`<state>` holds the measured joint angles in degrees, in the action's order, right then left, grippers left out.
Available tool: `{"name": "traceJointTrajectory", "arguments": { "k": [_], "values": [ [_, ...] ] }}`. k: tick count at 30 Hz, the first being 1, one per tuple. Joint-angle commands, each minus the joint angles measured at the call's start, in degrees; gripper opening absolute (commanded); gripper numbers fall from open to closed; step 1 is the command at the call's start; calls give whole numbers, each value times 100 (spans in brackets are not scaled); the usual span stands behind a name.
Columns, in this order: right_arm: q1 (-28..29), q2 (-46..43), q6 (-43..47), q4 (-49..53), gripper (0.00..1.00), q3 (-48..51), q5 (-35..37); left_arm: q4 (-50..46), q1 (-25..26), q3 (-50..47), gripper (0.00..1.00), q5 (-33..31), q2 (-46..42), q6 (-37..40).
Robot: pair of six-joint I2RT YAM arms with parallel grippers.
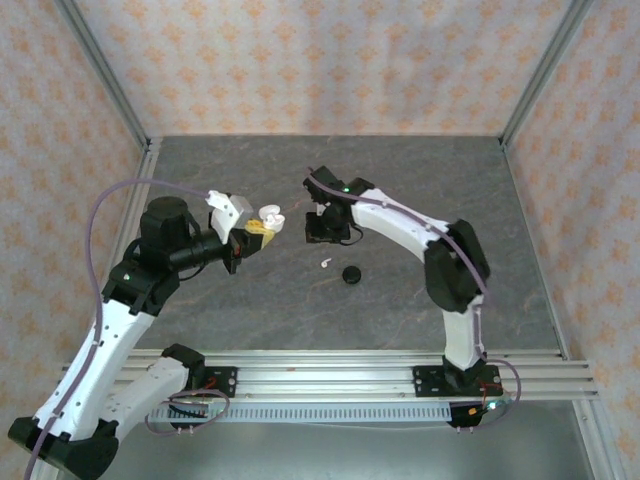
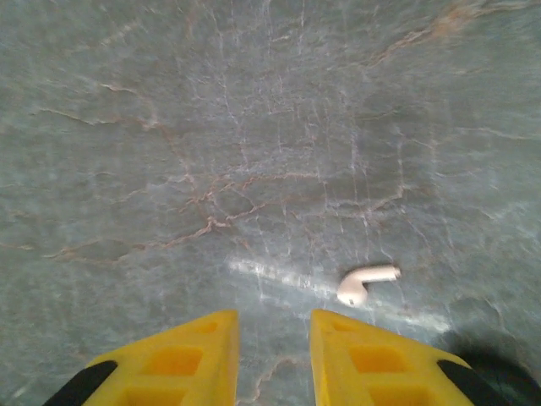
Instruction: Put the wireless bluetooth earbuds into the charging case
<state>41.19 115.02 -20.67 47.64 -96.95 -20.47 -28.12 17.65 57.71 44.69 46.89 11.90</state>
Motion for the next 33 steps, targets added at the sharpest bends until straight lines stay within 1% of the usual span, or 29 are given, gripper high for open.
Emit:
{"name": "traceJointTrajectory", "arguments": {
  "k": [1, 7, 9, 11, 12, 15, 17, 23, 27, 33],
  "values": [
    [33, 381, 454, 1091, 31, -571, -23, -81, 44, -131, 0, -223, -210, 133],
    [109, 436, 643, 1291, 37, -289, 256, 37, 46, -319, 0, -510, -296, 131],
    [102, 403, 628, 1247, 40, -110, 373, 120, 46, -357, 0, -565, -269, 103],
    [67, 405, 587, 1147, 41, 20, 351, 163, 43, -366, 0, -588, -228, 75],
    [32, 428, 556, 1069, 38, 56, 290, 175, 45, -366, 0, -597, -202, 58],
    [-90, 576, 448, 917, 24, -26, 113, 119, 45, -332, 0, -660, -150, 41],
    [-170, 706, 406, 856, 20, -166, 106, 96, 41, -335, 0, -701, -152, 45],
    [-407, 1085, 325, 625, 19, -470, 67, 148, 50, -366, 0, -766, -138, -52],
    [-493, 1353, 320, 673, 18, -621, 9, 125, 44, -308, 0, -768, -68, -33],
    [-493, 1306, 388, 706, 18, -500, -201, -36, 48, -192, 0, -810, -48, 25]
  ]
}}
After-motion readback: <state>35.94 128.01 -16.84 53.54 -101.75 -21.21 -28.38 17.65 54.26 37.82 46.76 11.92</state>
